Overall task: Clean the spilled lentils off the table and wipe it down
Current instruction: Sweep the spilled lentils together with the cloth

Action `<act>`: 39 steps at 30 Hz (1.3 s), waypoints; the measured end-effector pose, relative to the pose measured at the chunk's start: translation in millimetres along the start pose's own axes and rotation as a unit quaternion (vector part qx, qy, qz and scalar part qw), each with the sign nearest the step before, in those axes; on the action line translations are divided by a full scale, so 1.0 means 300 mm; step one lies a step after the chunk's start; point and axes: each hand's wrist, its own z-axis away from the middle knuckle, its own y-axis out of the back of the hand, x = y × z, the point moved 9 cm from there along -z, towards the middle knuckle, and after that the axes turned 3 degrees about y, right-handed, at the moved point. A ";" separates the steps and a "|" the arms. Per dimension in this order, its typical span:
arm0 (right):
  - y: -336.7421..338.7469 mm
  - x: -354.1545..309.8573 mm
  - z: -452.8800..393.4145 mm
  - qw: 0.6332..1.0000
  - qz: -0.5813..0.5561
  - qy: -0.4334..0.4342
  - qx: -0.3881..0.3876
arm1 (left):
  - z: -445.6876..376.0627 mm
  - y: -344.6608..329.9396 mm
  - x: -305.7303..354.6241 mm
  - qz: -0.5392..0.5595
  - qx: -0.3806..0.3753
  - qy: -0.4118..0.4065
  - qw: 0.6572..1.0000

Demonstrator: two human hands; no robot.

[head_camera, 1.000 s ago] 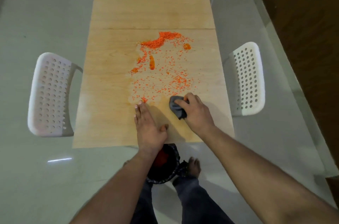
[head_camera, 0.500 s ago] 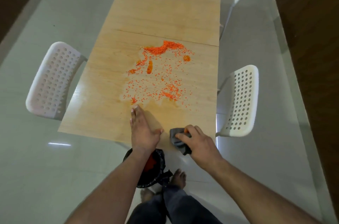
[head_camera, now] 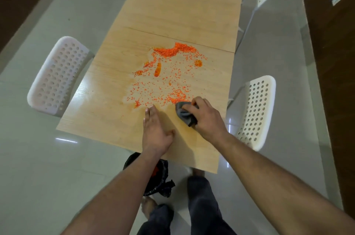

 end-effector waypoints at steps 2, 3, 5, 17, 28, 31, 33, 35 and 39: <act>-0.007 0.012 0.087 0.999 -0.010 0.027 -0.026 | -0.016 -0.018 0.005 0.013 0.009 0.023 1.000; -0.020 0.021 0.134 0.998 -0.004 0.044 -0.048 | -0.021 -0.025 0.009 0.019 0.018 0.032 0.999; -0.038 0.065 0.198 0.994 0.020 0.074 -0.084 | -0.033 -0.038 0.036 0.023 0.036 0.044 0.998; 0.070 0.201 -0.327 0.985 0.054 0.142 -0.078 | -0.139 -0.081 0.150 0.042 0.077 0.129 0.988; 0.176 0.543 -0.134 0.923 -0.287 -0.214 0.138 | -0.254 -0.096 0.276 0.018 0.058 0.109 0.992; 0.182 0.618 -0.147 0.917 -0.240 -0.282 0.150 | -0.297 -0.101 0.301 0.015 0.051 0.101 0.994; 0.166 0.602 -0.190 0.923 -0.221 -0.285 0.133 | -0.317 -0.101 0.307 0.009 0.051 0.097 0.994; 0.149 0.543 -0.242 0.939 -0.194 -0.261 0.113 | -0.333 -0.098 0.308 0.005 0.046 0.101 0.994; 0.095 0.383 -0.356 0.955 -0.207 -0.209 0.045 | -0.359 -0.086 0.301 0.014 0.045 0.106 0.993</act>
